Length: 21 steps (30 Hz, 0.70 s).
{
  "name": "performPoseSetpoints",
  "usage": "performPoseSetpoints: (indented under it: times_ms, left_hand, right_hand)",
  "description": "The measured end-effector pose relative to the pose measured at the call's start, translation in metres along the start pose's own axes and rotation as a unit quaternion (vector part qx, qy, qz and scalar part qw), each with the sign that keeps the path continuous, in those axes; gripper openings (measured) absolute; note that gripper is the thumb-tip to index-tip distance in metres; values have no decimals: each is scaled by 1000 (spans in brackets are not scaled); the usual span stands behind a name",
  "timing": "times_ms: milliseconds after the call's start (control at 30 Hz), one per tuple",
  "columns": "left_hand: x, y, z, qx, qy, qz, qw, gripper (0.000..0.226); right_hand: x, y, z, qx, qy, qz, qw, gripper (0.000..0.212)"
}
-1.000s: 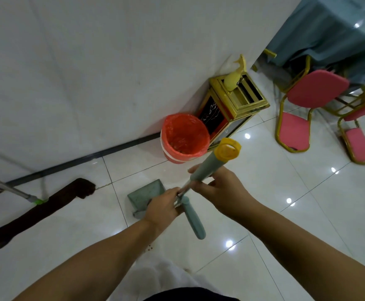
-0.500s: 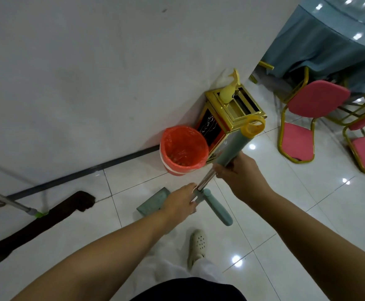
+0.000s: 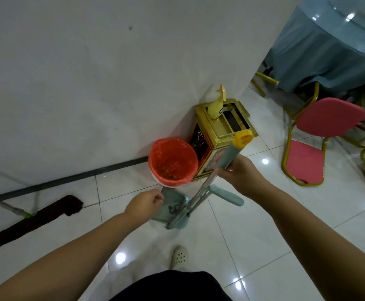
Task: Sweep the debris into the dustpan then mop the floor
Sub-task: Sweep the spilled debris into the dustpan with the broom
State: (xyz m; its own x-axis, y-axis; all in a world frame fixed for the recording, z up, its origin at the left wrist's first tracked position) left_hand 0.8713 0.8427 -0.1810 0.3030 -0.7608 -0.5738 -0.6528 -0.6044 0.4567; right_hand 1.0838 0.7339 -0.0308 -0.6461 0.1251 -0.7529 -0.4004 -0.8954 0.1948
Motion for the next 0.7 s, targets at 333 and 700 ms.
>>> performPoseSetpoints:
  times_ms: [333, 700]
  left_hand:
    - [14, -21, -43, -26, 14, -29, 999, 16]
    - [27, -39, -68, -31, 14, -36, 999, 15]
  right_hand:
    - [-36, -21, -62, 5, -45, 66, 997, 22]
    - [-48, -25, -102, 77, -123, -10, 989, 24]
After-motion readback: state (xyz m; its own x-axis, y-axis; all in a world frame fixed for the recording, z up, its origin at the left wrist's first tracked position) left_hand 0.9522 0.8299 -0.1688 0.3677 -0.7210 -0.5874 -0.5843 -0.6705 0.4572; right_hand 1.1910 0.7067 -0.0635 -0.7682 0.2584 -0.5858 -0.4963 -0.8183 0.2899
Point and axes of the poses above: each hand's wrist, its own y-axis away from the middle knuckle, its own x-axis out of the palm, z = x × y, the point moved 3 cm from there along -y, towards the middle knuckle, and after that the axes turned 7 degrees about y, right-handed, at the moved point
